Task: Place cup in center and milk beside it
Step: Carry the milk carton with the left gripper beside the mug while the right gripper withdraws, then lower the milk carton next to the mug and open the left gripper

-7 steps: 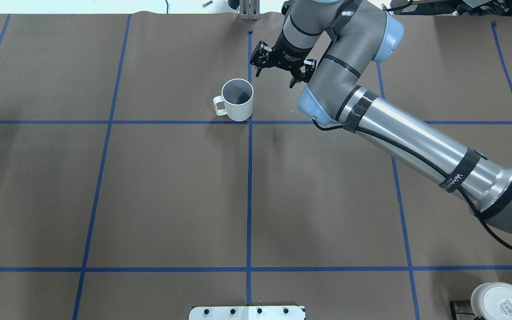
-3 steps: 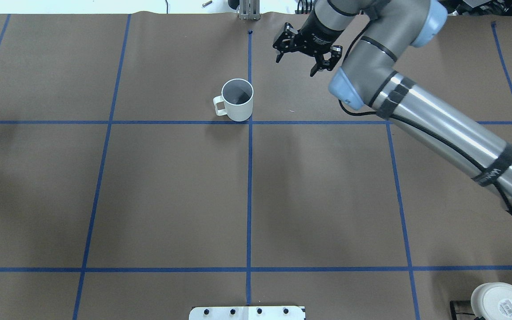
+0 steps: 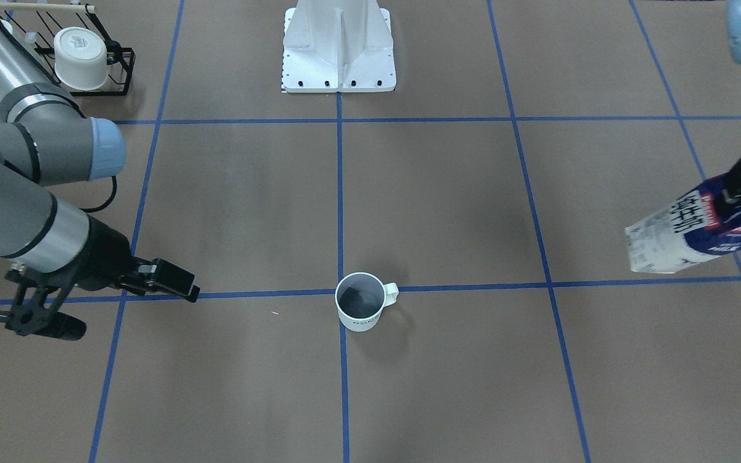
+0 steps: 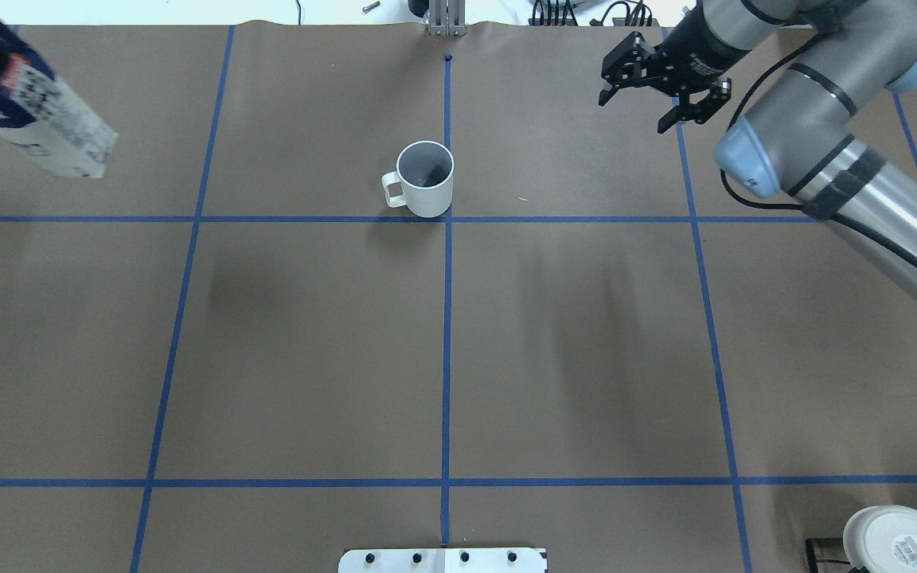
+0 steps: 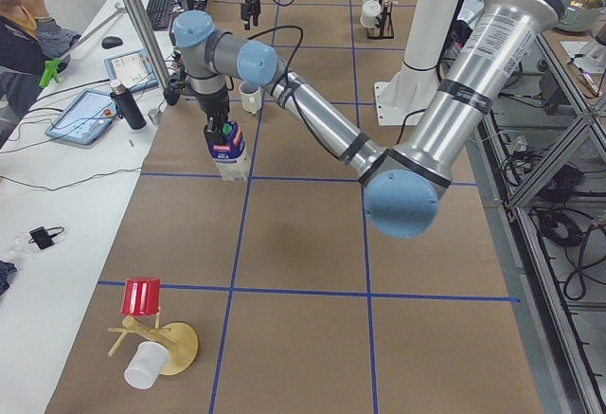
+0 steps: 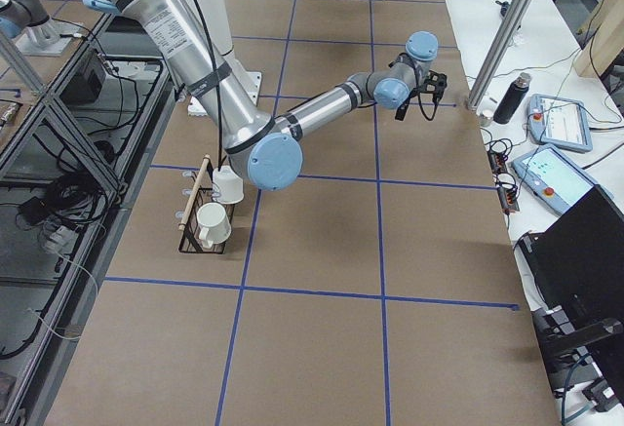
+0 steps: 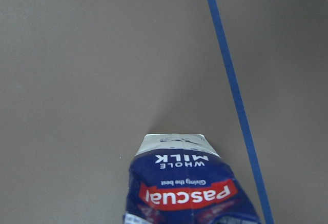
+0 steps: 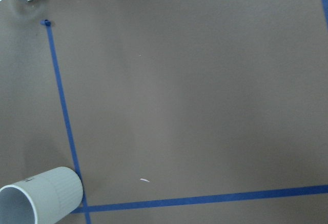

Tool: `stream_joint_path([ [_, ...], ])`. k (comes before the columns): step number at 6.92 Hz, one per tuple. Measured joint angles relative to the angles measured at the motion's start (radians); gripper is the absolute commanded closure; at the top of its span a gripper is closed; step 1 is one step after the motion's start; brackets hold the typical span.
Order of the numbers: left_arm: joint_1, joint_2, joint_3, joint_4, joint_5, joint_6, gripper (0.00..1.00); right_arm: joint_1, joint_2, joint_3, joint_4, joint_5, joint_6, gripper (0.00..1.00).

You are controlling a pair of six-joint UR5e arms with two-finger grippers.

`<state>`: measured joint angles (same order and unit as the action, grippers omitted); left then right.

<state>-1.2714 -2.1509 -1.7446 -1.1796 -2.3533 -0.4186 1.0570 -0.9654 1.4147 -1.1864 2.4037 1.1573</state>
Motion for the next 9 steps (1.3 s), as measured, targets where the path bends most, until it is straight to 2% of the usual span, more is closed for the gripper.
stream_joint_path([
  [1,0.114,-0.120,0.083,-0.053,0.047,-0.176,1.00,0.037,-0.062,0.018,0.002,0.014,-0.084,0.00],
  [2,0.206,-0.227,0.211,-0.160,0.098,-0.317,1.00,0.056,-0.125,0.044,0.004,0.021,-0.157,0.00],
  [4,0.328,-0.365,0.431,-0.356,0.180,-0.485,1.00,0.066,-0.218,0.113,0.005,0.023,-0.213,0.00],
  [5,0.362,-0.386,0.472,-0.396,0.209,-0.513,0.76,0.063,-0.238,0.129,0.006,0.021,-0.219,0.00],
  [6,0.383,-0.392,0.487,-0.410,0.227,-0.523,0.02,0.057,-0.244,0.133,0.006,0.017,-0.221,0.00],
  [8,0.398,-0.389,0.484,-0.415,0.242,-0.526,0.01,0.047,-0.241,0.136,0.005,0.014,-0.221,0.00],
  [9,0.382,-0.375,0.437,-0.409,0.240,-0.529,0.01,0.041,-0.239,0.135,0.005,0.012,-0.221,0.00],
])
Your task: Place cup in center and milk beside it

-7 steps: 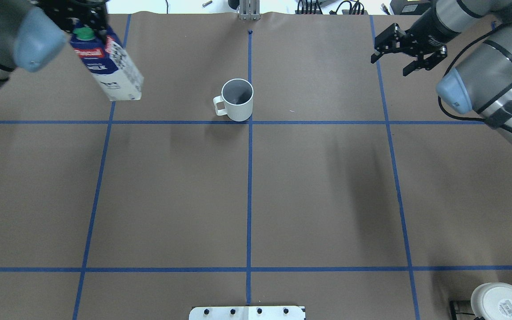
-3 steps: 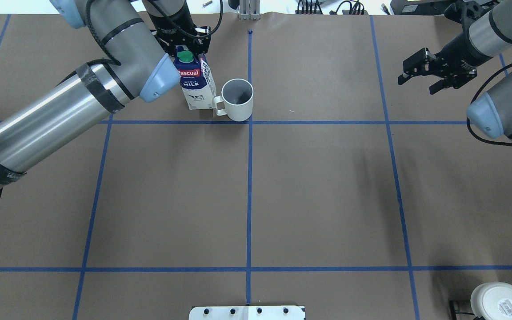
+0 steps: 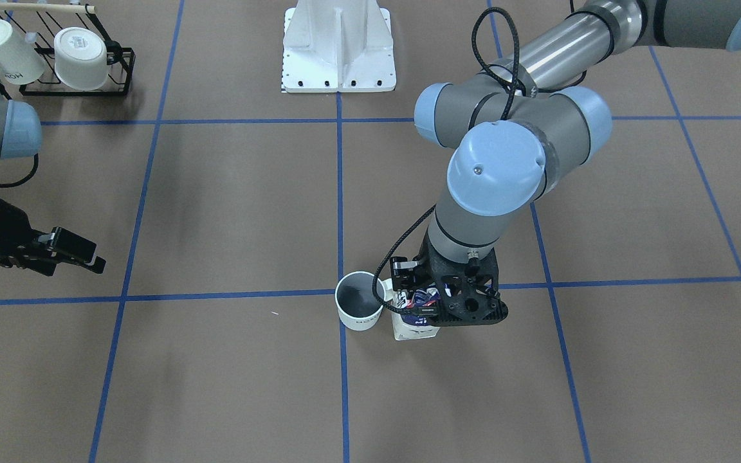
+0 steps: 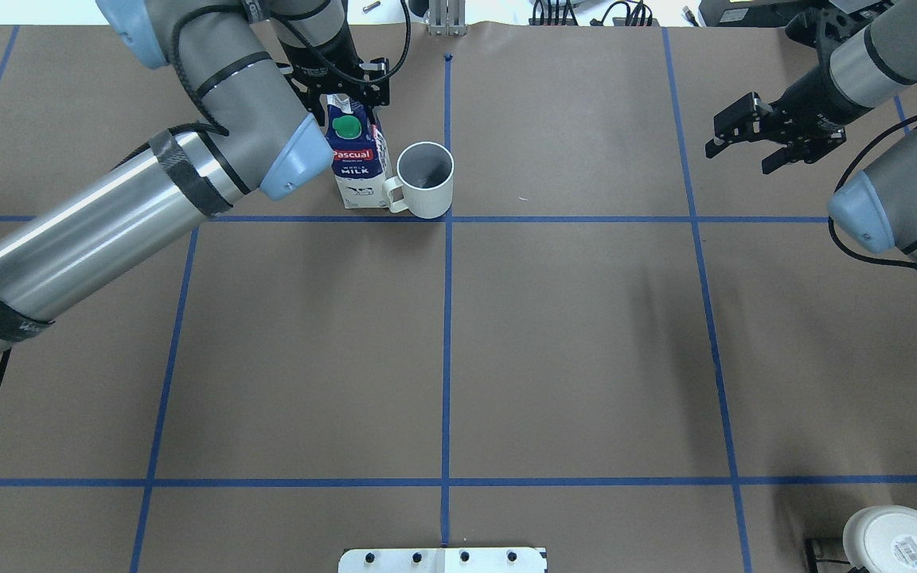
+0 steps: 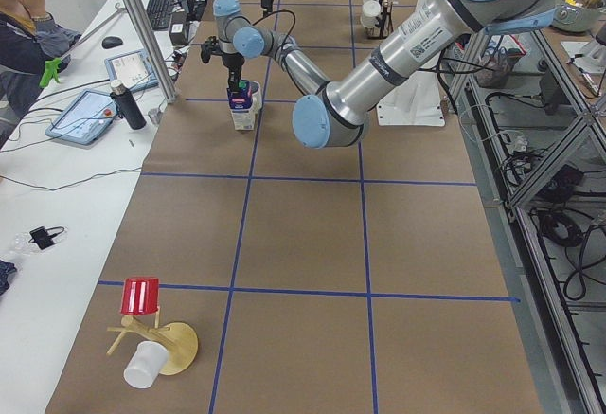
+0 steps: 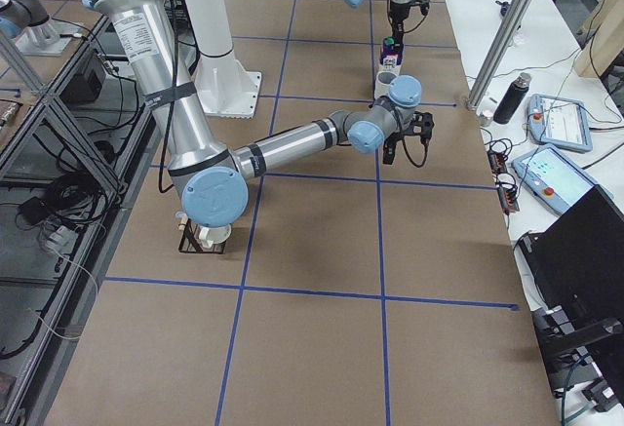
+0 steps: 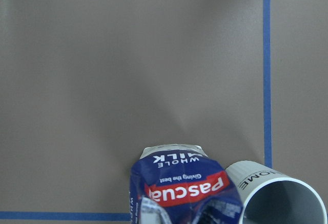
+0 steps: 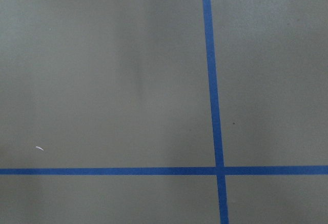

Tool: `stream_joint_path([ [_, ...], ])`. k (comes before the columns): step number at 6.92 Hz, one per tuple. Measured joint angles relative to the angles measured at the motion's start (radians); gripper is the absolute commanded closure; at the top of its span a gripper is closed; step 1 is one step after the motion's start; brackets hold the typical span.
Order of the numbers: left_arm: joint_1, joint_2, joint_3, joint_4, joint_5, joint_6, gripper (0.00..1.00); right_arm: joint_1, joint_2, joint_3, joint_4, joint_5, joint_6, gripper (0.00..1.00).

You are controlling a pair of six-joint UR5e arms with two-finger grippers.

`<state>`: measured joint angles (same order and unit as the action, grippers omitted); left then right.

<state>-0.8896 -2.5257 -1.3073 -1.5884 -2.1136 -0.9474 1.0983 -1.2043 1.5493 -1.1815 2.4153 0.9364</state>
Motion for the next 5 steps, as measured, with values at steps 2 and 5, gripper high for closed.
stream_joint_path([
  [2,-0.097,0.216,-0.319,0.037,-0.070,0.009,0.01,0.002,0.001,-0.007,-0.003,-0.006,-0.001,0.00],
  [5,-0.333,0.660,-0.640,0.048,-0.168,0.368,0.01,0.119,-0.058,-0.032,-0.012,0.001,-0.165,0.00],
])
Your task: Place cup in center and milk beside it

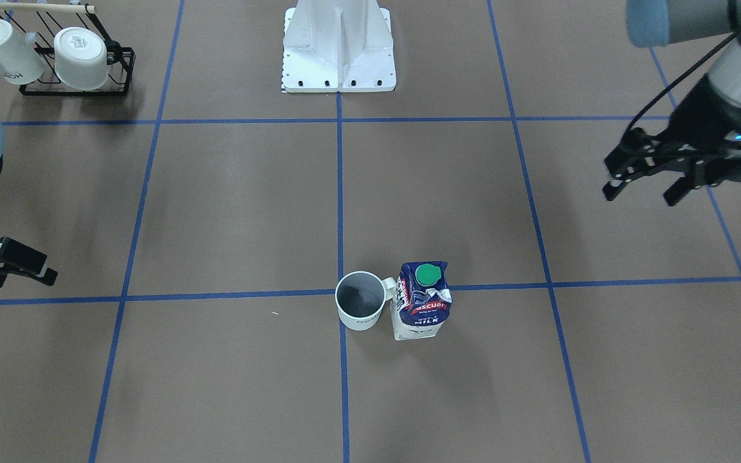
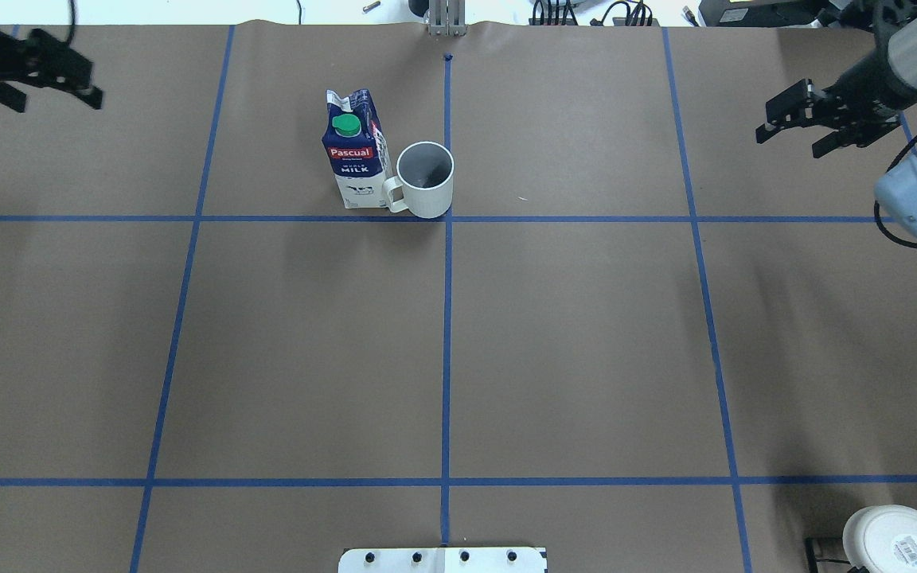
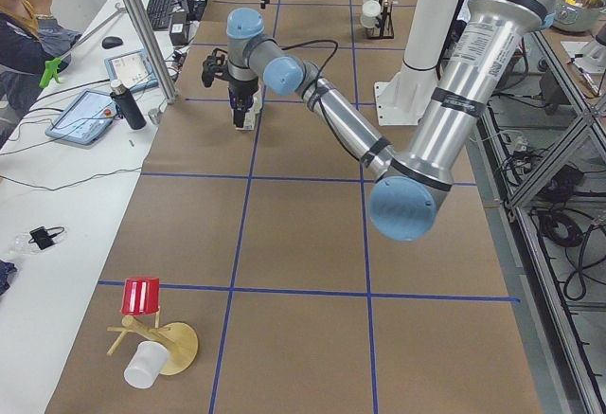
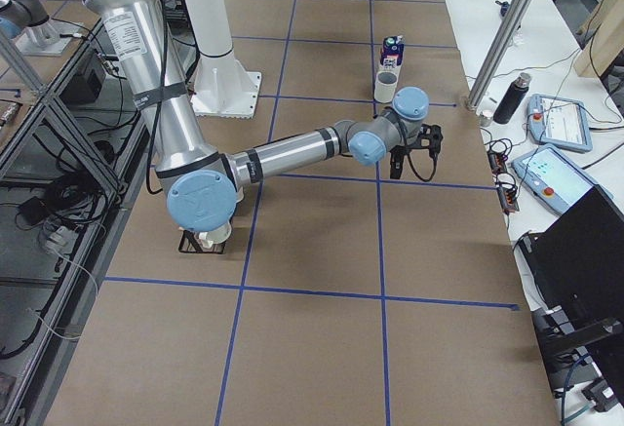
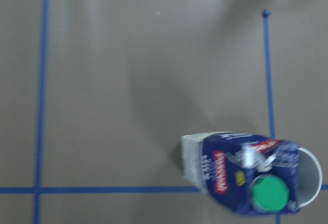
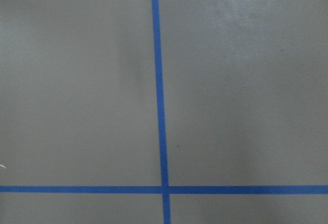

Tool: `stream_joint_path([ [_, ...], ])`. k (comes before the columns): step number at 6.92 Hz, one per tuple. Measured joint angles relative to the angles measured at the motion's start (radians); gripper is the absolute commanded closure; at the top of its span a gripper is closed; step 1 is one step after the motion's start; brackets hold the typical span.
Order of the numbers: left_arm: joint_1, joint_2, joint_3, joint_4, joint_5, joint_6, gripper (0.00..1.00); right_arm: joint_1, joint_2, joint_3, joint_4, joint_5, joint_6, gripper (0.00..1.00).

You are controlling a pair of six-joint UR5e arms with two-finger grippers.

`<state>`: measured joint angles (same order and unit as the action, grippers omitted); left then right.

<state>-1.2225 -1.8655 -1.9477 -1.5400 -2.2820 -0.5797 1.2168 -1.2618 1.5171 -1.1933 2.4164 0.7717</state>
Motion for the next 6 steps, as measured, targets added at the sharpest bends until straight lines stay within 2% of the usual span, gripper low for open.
stream_joint_path([
  [1,-0.083,0.108,0.020,-0.007,-0.004,0.244,0.01,0.066,-0.029,-0.011,-0.031,0.003,-0.129,0.00],
  [2,-0.174,0.163,0.080,-0.010,-0.010,0.454,0.01,0.131,-0.041,-0.021,-0.104,0.000,-0.298,0.00],
  [3,-0.228,0.184,0.128,-0.011,-0.016,0.583,0.01,0.184,-0.041,-0.031,-0.198,-0.012,-0.496,0.00],
  [4,-0.249,0.188,0.153,-0.010,-0.016,0.632,0.01,0.208,-0.034,-0.040,-0.265,-0.032,-0.631,0.00],
  [6,-0.258,0.175,0.182,-0.008,-0.016,0.648,0.01,0.213,-0.026,-0.067,-0.295,-0.056,-0.708,0.00],
])
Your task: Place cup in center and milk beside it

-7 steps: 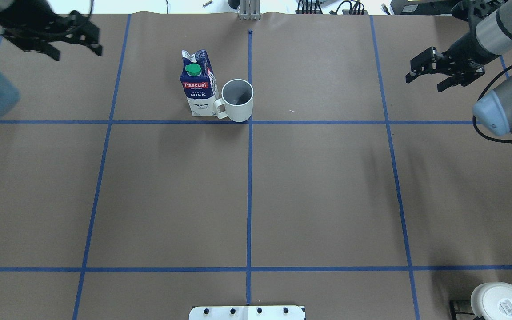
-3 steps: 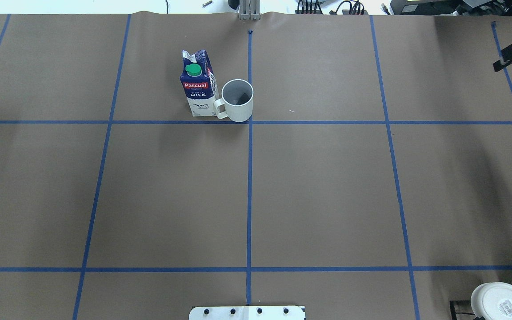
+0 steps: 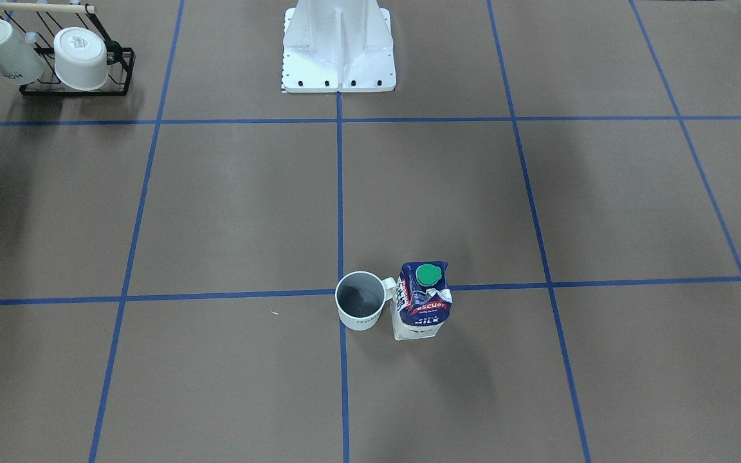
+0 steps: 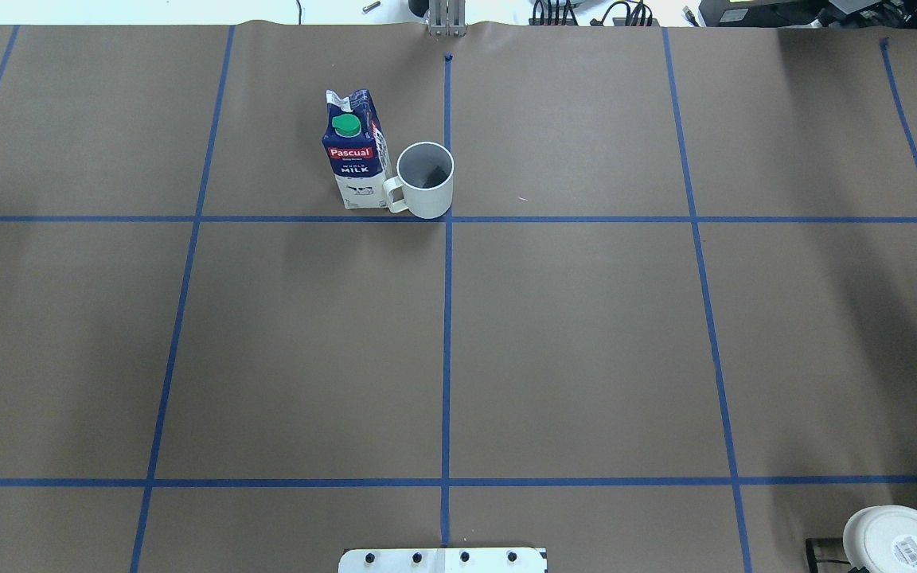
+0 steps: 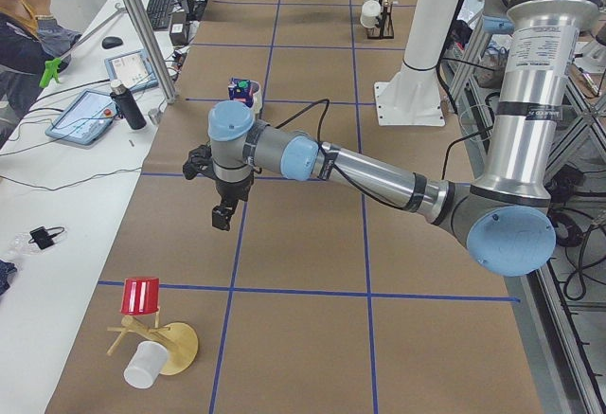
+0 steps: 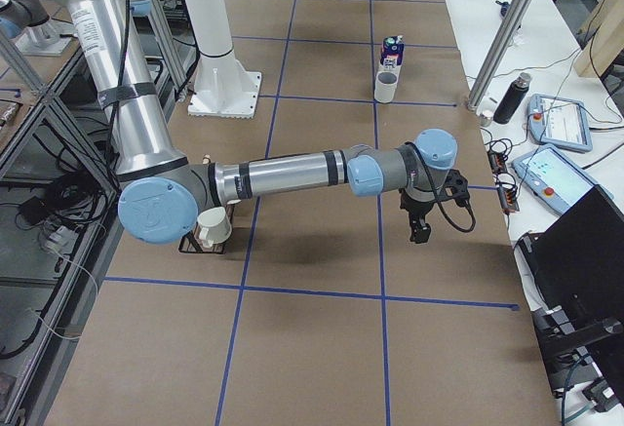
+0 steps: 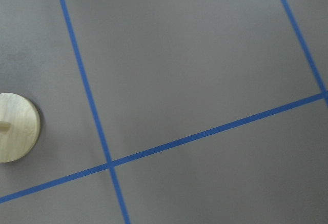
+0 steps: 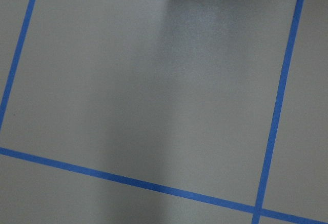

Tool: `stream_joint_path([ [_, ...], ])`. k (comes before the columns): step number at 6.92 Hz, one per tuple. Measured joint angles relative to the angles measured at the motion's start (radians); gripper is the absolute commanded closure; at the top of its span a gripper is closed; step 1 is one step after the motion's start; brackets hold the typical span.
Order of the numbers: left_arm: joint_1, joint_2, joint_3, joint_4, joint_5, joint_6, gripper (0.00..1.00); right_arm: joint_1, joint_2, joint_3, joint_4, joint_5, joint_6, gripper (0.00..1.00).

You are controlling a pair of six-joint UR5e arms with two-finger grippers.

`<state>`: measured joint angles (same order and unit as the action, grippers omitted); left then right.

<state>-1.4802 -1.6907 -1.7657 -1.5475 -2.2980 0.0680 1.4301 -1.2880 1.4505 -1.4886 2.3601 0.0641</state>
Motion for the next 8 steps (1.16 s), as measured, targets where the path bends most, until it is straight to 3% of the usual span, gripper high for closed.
stream_joint_path([
  [8,0.001,-0.010,-0.102,0.002,-0.036,-0.126,0.01,-0.028,0.033,-0.032,-0.001,-0.006,0.000,0.00],
])
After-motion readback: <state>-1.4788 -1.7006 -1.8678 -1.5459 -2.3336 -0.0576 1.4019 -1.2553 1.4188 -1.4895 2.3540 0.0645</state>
